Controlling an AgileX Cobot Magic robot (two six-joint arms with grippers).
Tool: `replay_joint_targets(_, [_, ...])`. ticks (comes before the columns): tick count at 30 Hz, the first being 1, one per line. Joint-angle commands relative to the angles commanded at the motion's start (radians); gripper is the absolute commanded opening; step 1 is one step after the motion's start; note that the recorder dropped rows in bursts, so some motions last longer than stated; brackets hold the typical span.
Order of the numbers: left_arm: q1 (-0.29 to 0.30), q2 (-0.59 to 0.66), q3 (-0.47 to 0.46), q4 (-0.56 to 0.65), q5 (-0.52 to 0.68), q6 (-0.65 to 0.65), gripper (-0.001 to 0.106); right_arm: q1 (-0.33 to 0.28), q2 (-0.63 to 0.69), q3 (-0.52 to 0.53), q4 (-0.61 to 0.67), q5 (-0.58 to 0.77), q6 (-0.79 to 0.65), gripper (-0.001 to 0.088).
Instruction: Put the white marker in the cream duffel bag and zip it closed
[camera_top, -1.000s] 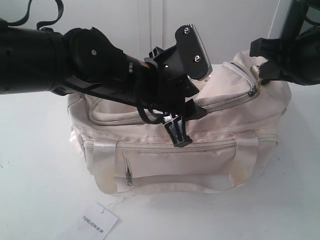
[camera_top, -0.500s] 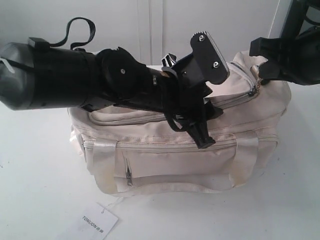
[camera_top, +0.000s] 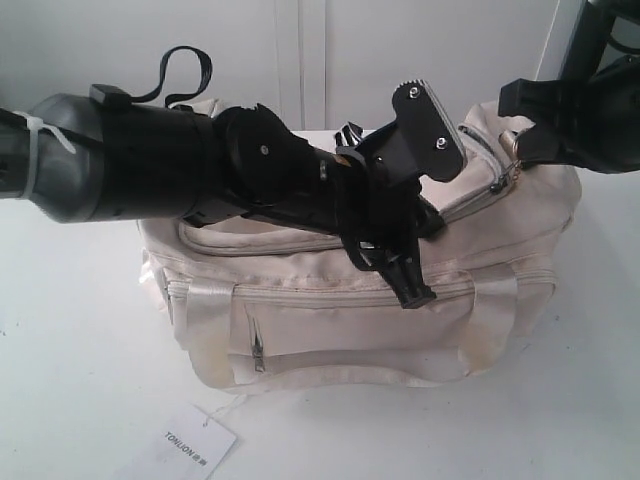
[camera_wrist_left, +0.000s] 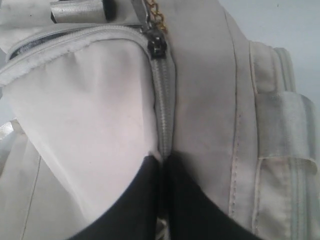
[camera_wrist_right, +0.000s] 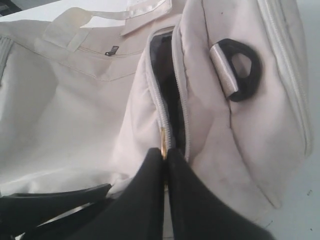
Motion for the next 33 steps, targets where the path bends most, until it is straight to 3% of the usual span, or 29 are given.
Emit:
replay_joint_targets(22, [0.000, 0.000, 0.000, 0.290, 0.109, 0.003, 0.000, -0.002, 0.000, 0.000, -0.057, -0.118, 0.007, 0.0000])
replay_joint_targets(28, [0.004, 0.000, 0.000, 0.432, 0.238, 0.003, 0.000, -0.002, 0.014, 0.000, -0.057, -0.132, 0.007, 0.0000])
replay_joint_targets(33, [0.006, 0.000, 0.000, 0.453, 0.254, -0.001, 0.000, -0.002, 0.061, 0.000, -0.053, -0.139, 0.007, 0.0000])
